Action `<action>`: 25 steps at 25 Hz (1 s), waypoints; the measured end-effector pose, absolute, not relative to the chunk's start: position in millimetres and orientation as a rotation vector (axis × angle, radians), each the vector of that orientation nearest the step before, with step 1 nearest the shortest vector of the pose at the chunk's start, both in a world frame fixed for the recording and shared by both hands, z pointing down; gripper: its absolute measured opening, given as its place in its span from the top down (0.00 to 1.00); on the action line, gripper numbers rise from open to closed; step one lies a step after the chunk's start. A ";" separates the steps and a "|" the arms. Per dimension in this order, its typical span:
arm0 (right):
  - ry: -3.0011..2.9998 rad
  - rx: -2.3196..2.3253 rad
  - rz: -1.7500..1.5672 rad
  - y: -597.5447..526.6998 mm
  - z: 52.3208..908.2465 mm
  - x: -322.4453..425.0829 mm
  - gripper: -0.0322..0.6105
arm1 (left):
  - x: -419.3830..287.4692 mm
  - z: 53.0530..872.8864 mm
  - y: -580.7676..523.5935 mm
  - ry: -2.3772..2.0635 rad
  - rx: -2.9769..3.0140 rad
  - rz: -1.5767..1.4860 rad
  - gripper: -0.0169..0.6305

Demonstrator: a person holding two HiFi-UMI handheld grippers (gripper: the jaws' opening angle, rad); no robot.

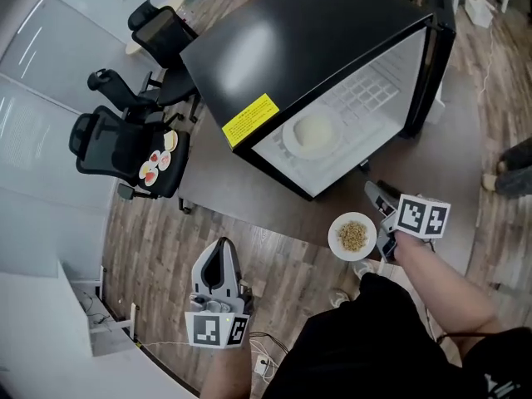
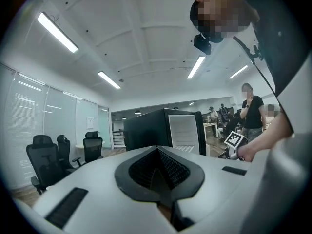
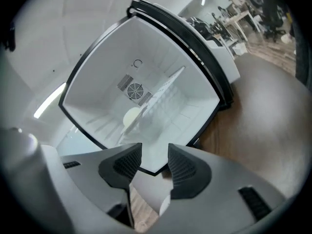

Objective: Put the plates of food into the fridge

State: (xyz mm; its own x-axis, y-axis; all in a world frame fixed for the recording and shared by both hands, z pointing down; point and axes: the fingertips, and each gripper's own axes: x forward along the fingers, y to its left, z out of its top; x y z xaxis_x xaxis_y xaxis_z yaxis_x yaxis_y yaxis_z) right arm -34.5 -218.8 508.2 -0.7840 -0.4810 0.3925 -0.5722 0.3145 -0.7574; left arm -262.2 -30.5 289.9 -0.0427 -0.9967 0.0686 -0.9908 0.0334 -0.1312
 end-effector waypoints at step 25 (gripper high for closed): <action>-2.282 1.279 0.685 -42.1 590.9 57.5 0.69 | -237.0 338.4 83.8 2.032 -2.392 -0.177 0.97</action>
State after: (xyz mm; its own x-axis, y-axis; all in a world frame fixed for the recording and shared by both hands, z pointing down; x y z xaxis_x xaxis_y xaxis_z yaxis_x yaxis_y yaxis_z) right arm 57.5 -42.1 590.9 -0.4792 -0.6536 0.5859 -0.8681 0.4513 -0.2067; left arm -237.0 83.8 338.4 0.1580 -0.9836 0.0867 -0.9838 -0.1644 -0.0717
